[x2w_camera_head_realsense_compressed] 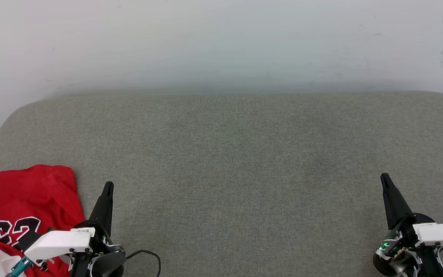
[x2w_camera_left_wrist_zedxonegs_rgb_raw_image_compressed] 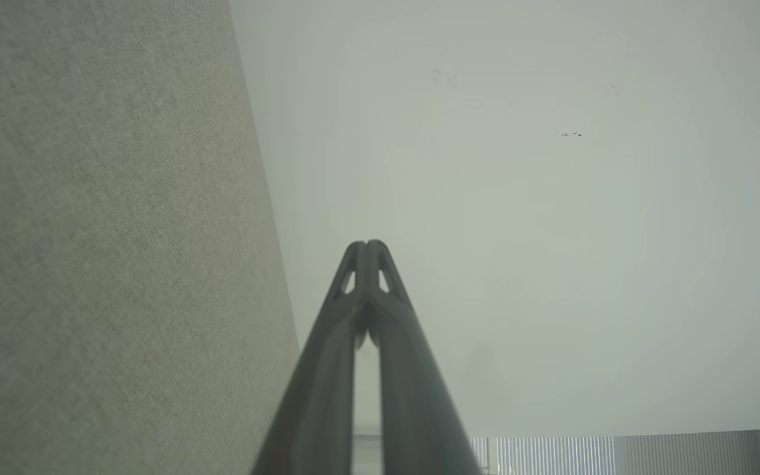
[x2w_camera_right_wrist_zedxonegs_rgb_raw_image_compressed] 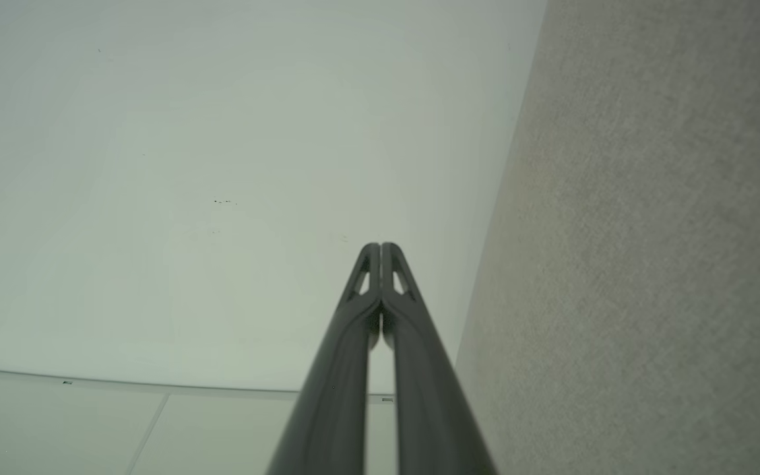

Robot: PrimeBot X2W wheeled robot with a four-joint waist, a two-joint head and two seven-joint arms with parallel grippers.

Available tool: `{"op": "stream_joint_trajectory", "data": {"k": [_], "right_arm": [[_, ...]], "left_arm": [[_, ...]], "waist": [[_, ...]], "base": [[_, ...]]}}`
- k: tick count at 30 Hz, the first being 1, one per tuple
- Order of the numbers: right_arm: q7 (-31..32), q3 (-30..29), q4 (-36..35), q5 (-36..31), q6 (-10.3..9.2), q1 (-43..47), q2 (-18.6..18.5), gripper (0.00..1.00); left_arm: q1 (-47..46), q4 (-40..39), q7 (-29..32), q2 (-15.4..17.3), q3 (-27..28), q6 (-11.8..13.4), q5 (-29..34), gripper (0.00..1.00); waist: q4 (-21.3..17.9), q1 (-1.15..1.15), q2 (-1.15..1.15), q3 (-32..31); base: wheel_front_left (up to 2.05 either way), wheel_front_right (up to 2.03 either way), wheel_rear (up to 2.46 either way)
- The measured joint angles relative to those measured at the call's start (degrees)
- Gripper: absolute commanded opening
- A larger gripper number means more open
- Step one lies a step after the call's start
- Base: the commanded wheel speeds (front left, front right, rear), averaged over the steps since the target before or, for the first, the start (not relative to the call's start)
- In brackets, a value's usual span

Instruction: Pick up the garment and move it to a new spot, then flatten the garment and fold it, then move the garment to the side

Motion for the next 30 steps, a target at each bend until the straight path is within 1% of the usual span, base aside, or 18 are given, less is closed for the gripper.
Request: {"op": "stream_joint_trajectory", "data": {"k": [12, 13, 17, 30], "right_arm": [[0.0, 0.0, 0.0, 0.0, 0.00, 0.0, 0.0, 0.00], [0.0, 0.0, 0.3, 0.0, 0.00, 0.2, 0.0, 1.00], [-0.4, 0.2, 1.4, 0.0, -0.02, 2.0, 0.1, 1.00], [-4.0, 2.5, -3.0, -0.3, -0.01, 2.8, 0.1, 1.00]], "left_arm": [[0.0, 0.0, 0.0, 0.0, 0.0, 0.0, 0.0, 0.00], [0.2, 0.4, 0.0, 0.0, -0.1, 0.0, 0.0, 1.00], [1.8, 1.6, -0.3, -0.1, -0.6, 0.0, 0.0, 1.00], [1.9, -1.7, -4.0, -0.1, -4.8, 0.0, 1.7, 1.00]], "waist": [[0.0, 0.00, 0.00, 0.0], [0.0, 0.00, 0.00, 0.0], [0.0, 0.00, 0.00, 0.0], [0.4, 0.00, 0.00, -0.2]], "base": [[0.00, 0.00, 0.00], [0.00, 0.00, 0.00], [0.00, 0.00, 0.00], [0.00, 0.00, 0.00]]}}
